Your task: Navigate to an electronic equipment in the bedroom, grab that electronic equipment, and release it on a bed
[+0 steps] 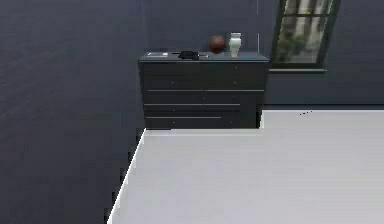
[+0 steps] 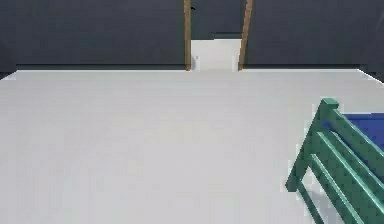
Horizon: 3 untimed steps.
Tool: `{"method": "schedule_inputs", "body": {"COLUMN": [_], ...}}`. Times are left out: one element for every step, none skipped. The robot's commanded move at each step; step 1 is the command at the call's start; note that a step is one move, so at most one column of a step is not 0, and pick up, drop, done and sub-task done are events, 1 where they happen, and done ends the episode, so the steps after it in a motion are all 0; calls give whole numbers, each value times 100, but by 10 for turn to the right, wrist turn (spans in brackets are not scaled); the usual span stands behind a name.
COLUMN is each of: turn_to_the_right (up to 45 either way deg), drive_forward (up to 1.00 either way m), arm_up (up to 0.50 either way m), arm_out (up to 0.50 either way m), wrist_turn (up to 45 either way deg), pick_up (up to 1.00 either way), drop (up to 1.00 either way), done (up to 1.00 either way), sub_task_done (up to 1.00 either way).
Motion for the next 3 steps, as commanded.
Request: {"method": "schedule_inputs", "body": {"turn_to_the_right": [0,0,-450], "drive_forward": [100,80,0], "arm_up": [0,0,0], "arm_out": [0,0,0], "wrist_turn": [0,0,0], "pick_up": [0,0,0], "drop": [0,0,0], "done": [0,0,0], "sub_task_done": [0,0,0]}}
